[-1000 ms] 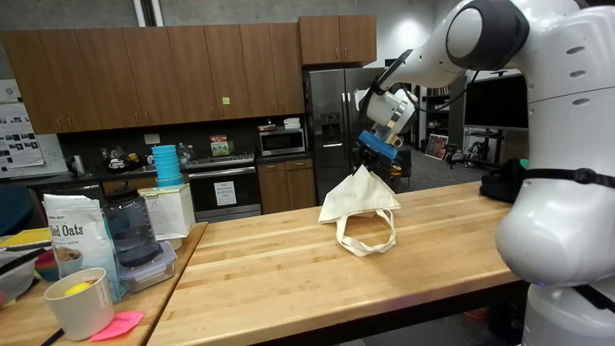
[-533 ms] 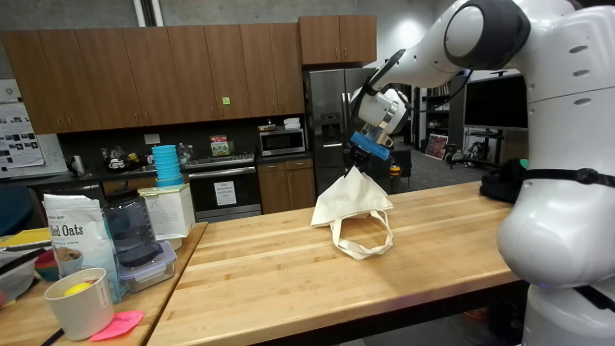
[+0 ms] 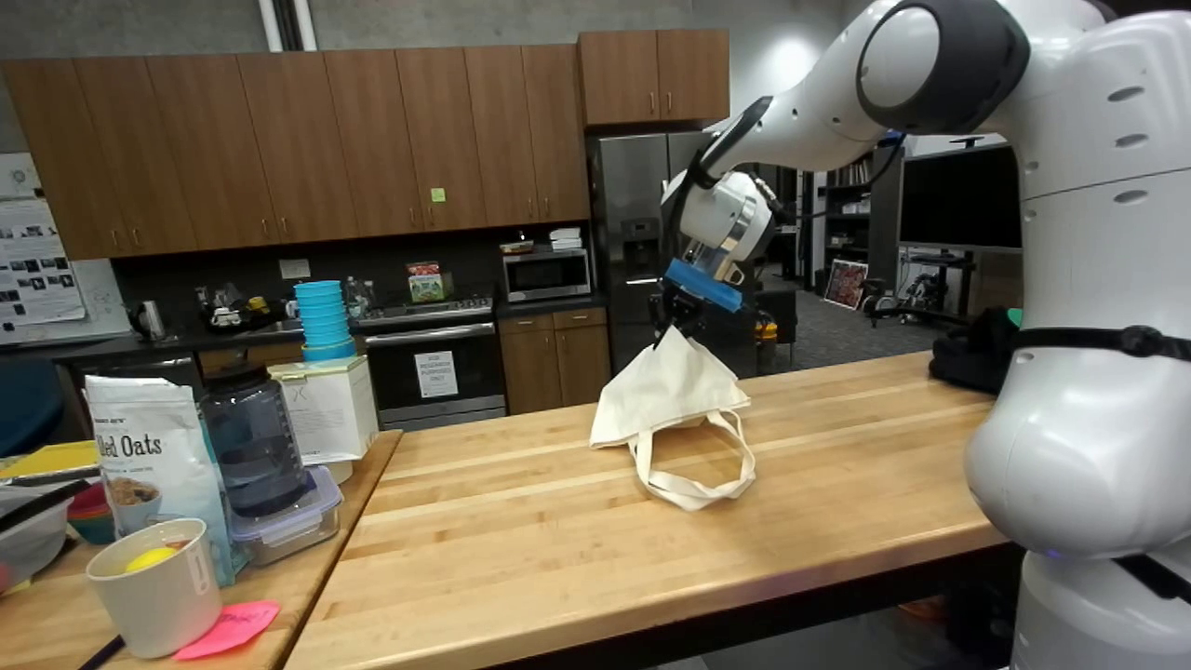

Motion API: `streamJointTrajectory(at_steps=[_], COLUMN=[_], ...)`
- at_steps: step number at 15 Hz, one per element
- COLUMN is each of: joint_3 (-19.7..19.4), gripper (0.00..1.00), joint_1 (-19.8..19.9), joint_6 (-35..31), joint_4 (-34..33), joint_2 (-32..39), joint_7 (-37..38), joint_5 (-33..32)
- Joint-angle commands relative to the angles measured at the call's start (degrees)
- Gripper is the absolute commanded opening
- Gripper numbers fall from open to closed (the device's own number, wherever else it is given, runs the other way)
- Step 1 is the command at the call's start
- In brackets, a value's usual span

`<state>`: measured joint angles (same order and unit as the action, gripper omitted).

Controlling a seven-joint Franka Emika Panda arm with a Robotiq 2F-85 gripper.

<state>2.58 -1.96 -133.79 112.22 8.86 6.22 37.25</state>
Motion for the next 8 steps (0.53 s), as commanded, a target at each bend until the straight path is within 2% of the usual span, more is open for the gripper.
streamJointTrajectory(at_steps=[1,8], joint_3=[0.4,1.02], gripper=[0.01,0.01], joint_1=[-0.26,-0.89], joint_6=[-0.15,-0.42], joint_4=[-0.2,-0.4], joint_2=[-0.54,-0.32], joint_7=[1.32,1.92], joint_5=[-1.41,-2.89])
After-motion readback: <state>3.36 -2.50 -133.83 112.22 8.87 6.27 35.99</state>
